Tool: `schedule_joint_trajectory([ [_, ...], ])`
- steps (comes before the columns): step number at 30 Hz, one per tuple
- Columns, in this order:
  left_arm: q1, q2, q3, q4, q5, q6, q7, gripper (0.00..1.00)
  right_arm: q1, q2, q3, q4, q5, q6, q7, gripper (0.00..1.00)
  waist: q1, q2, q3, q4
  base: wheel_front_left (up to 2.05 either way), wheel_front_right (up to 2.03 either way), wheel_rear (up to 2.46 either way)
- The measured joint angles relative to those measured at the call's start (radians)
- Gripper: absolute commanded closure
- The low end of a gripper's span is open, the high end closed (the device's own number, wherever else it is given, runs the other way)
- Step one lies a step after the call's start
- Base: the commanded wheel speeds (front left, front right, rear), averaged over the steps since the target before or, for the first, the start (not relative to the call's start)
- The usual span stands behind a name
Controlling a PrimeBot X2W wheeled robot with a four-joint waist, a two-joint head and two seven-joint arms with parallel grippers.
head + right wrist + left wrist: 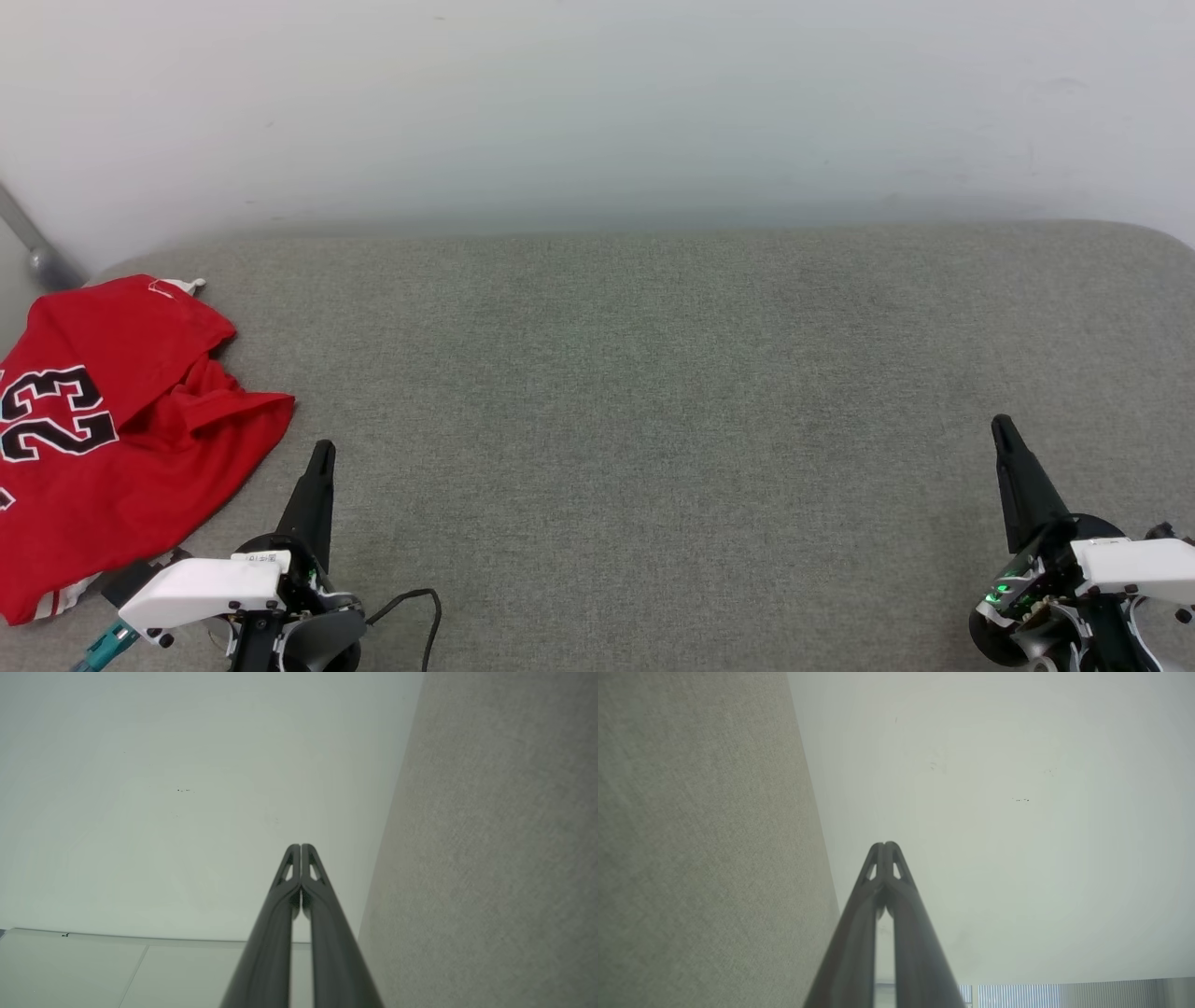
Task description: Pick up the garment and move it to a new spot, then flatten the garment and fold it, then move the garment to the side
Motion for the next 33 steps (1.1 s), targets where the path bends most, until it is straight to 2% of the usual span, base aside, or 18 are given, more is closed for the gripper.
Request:
schedule_joint_trajectory([
  [24,0.0,0.0,0.0,0.0,0.0,0.0,0.0,1.0,0.0,0.0,0.0,0.0,0.0,0.0,0.0,1.0,0.0,0.0,0.0,0.0,0.0,0.0,0.0],
  [25,0.002,0.0,-0.001,0.005,0.0,0.0,0.0,0.0,0.003,0.0,0.0,0.005,0.0,0.0,0.0,0.0,0.0,0.0,0.0,0.0,0.0,0.0,0.0],
  [33,0.027,-0.002,-0.036,0.011,-0.012,0.001,-0.025,0.0,0.029,0.001,0.018,0.007,0.0,0.0,-0.027,0.0,0.0,0.0,0.0,0.0,0.0,0.0,0.0],
])
